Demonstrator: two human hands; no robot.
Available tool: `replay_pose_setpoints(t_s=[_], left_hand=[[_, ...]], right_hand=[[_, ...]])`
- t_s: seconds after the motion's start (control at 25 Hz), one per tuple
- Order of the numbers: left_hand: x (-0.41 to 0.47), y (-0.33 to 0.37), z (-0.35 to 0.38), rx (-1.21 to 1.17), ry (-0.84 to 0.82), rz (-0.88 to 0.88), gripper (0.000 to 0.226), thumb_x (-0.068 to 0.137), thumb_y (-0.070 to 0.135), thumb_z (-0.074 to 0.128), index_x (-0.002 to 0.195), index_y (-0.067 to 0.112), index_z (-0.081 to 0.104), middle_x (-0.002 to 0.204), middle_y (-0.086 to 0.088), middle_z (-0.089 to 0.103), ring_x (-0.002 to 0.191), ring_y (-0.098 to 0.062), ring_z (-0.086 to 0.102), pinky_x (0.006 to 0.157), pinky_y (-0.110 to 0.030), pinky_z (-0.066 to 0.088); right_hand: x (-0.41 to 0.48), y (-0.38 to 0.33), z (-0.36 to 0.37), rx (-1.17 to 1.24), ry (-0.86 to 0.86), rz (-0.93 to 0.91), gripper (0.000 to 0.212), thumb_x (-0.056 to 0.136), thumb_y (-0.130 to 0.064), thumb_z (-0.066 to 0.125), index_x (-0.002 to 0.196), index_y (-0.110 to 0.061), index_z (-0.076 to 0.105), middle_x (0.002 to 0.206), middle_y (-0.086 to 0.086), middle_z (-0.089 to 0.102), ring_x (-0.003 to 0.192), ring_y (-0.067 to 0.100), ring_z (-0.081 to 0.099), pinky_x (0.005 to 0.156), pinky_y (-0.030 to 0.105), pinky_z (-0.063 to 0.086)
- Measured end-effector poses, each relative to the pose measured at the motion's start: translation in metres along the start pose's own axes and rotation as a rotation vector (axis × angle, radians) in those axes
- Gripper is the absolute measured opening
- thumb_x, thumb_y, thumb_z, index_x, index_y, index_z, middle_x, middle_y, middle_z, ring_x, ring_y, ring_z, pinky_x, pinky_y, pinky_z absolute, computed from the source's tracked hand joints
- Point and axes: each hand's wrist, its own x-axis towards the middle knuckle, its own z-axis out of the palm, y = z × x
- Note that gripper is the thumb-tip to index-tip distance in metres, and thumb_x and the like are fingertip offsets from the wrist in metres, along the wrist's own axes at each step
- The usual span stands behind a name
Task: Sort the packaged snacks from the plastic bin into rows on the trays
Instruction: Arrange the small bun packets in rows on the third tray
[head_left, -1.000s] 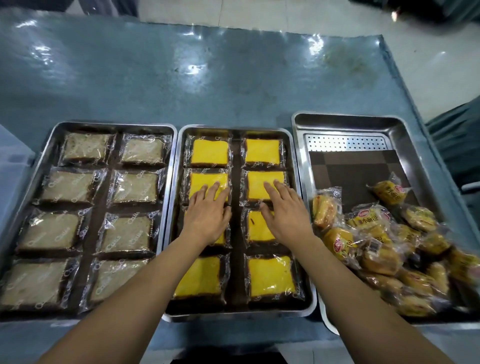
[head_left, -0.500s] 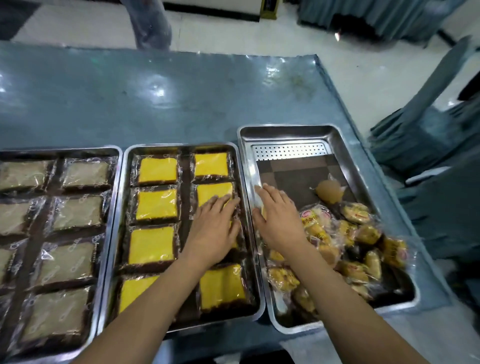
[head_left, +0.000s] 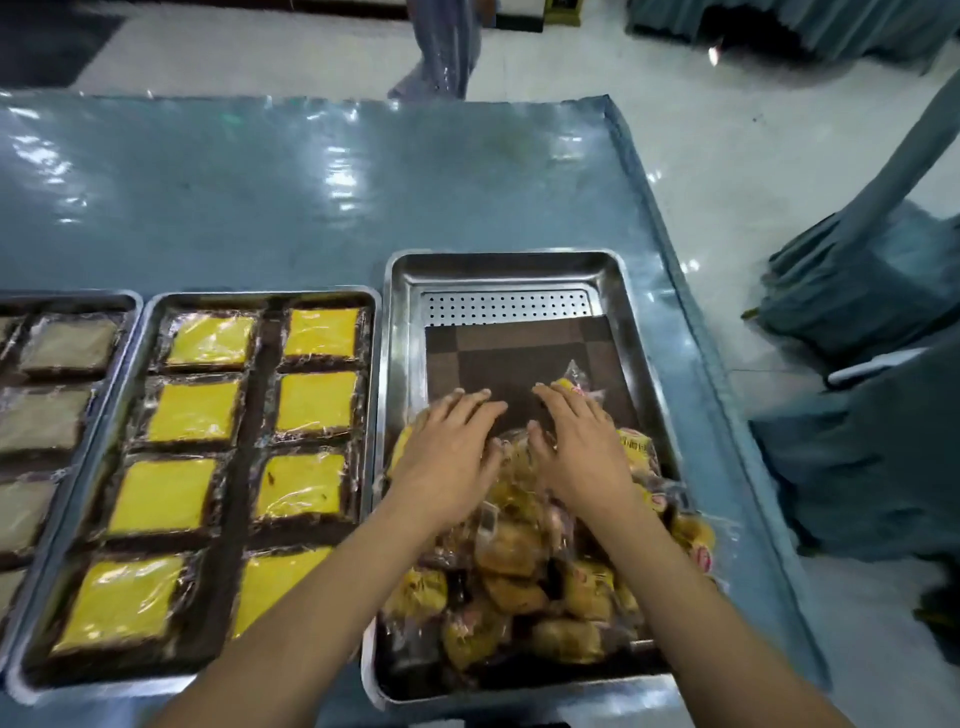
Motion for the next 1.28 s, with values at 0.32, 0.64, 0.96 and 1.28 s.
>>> replay_pose_setpoints(t_s=[0.32,0.64,0.96,1.28], left_hand=[[0.034,0.047,0.022,0.038,-0.071,-0.015,0.047,0.105,0.035,0.038,0.152,0.032,0.033,0.160,0.008,0.032,0.151,-0.019,0.020,0.124,-0.045,0.017],[0.081,0.045,0.039,0.100,-0.196,0.084,0.053,0.105,0.030,0.037,0.157,0.030,0.023,0.166,0.008,0.015,0.153,-0.020,0.010,0.123,-0.044,0.013],[0.103,0.029,0.058,0.088,-0.396,0.111,0.057,0.106,0.048,0.027,0.159,0.031,0.016,0.168,0.002,0.004,0.154,-0.026,0.004,0.123,-0.046,0.013],[0.110,0.028,0.055,0.090,-0.371,0.126,0.053,0.105,0.046,0.030,0.156,0.033,0.027,0.166,0.002,0.013,0.152,-0.032,0.009,0.122,-0.049,0.013]], right_hand=[[0.006,0.054,-0.005,-0.056,-0.019,0.040,0.048,0.102,-0.038,0.045,0.148,-0.023,0.043,0.147,-0.001,0.050,0.139,0.021,0.042,0.123,0.040,0.021],[0.036,0.072,0.009,-0.108,-0.159,0.059,0.058,0.102,-0.038,0.040,0.156,-0.021,0.030,0.161,0.001,0.034,0.144,0.024,0.038,0.122,0.045,0.022],[0.029,0.058,0.003,-0.113,-0.063,0.063,0.044,0.100,-0.028,0.049,0.143,-0.017,0.052,0.143,0.006,0.056,0.130,0.026,0.052,0.112,0.044,0.036],[0.026,0.047,0.023,-0.250,-0.233,0.190,0.057,0.106,-0.032,0.028,0.158,-0.010,0.021,0.163,0.014,0.027,0.150,0.028,0.025,0.125,0.041,0.012]])
